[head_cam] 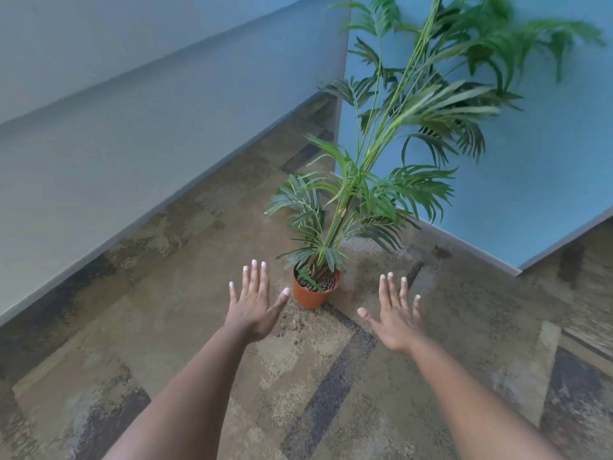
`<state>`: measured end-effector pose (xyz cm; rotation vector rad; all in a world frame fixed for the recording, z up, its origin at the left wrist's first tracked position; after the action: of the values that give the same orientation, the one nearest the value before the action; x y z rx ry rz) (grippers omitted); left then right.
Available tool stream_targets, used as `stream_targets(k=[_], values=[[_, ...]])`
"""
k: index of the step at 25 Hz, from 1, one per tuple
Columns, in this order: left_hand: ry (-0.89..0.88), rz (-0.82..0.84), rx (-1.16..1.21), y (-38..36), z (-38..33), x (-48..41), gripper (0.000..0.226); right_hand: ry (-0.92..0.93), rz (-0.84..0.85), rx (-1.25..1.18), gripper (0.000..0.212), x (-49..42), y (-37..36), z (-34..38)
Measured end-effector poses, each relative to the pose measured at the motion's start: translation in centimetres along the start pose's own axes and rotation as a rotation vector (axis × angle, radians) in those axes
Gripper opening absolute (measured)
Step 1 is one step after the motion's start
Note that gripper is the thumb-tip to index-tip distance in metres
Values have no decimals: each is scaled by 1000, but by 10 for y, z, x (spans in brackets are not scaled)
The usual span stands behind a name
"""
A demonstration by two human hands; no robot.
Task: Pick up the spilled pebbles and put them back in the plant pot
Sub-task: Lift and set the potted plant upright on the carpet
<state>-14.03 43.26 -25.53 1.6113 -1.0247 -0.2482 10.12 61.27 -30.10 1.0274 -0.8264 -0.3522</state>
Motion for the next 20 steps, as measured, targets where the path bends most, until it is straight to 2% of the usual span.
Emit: stream_targets(k=[3,5,7,11,14,17,20], values=[[68,-62,79,-54,18,-50,84,-48,-34,-28,100,-47,-54,-12],[129,-158,162,-83,32,-74,69,-73,-56,-80,98,-75,-90,-13],[217,-252,340,-113,50,-98,52,-89,-76,-133,97,-105,-127,-10],[510,-366,727,-187,84,-151,30,-142,-109,-306,88,-164,-201,-12],[600,-379,932,-247,103,-195,26,-248,-144,-489,77,-212,-254,-25],[647,-370,1057,-298,118,-232,25,-337,-288,-638,55,-257,-288,-38],[648,-367,1163,-331,122,-261,32,-423,-411,-881,43,-291,-303,-42]])
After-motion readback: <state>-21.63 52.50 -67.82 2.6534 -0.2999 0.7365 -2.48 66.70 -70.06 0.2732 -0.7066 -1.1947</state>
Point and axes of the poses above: each hand's wrist, its own x-axis away from the middle knuckle, its own y-axis out of the back of the hand, z = x × y, the point moved 5 cm from there along -x, towards the middle knuckle, and after that the axes turned 4 degrees about y, right-handed, at the moved point
